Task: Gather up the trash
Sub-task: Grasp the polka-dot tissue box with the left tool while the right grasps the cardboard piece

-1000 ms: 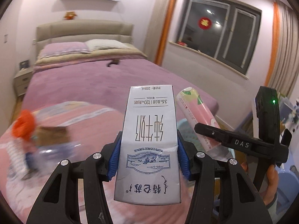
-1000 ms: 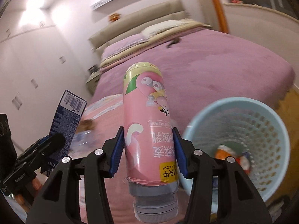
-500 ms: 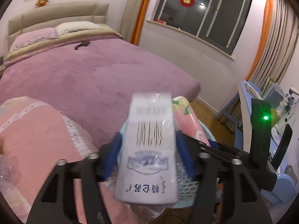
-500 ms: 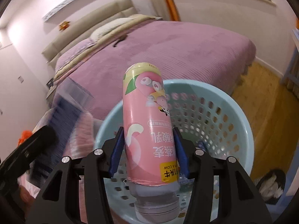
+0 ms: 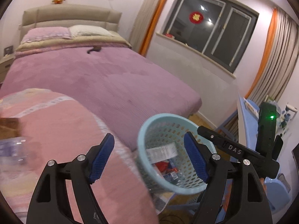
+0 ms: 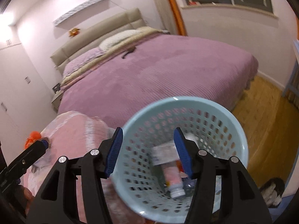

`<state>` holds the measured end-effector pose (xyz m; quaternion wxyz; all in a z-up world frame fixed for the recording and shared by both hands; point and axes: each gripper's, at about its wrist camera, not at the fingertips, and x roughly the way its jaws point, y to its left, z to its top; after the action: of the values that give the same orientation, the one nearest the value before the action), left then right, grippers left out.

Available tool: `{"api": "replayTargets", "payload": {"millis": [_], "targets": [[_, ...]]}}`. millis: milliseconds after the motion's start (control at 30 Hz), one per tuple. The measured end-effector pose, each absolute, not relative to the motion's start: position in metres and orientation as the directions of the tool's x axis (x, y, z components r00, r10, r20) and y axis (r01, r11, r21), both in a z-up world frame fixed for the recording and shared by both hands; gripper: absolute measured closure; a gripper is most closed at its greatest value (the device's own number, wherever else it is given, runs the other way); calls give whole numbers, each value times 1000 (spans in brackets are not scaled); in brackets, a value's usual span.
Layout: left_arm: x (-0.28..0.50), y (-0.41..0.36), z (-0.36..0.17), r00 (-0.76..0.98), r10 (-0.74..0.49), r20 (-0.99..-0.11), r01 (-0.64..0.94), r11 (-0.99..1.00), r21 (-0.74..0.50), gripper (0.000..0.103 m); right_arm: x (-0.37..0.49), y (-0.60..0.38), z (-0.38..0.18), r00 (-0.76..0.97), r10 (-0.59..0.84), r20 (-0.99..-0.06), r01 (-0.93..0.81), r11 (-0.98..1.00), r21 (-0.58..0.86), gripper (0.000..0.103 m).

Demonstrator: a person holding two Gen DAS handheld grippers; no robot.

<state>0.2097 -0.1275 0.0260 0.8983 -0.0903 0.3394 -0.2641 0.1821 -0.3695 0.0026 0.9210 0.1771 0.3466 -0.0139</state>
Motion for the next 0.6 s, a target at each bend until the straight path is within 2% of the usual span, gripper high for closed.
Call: {"api": "replayTargets", "payload": {"millis": [300,600], "targets": [[167,-17,60,785,-386,-484,256,914,-315,29,171,-270,47,804,210,-556,-87,967,240,50],[148,108,57,845,-170,-506,1,948,-317,29,191,-161,46,755,383,-533,-319,924,212,50]]}}
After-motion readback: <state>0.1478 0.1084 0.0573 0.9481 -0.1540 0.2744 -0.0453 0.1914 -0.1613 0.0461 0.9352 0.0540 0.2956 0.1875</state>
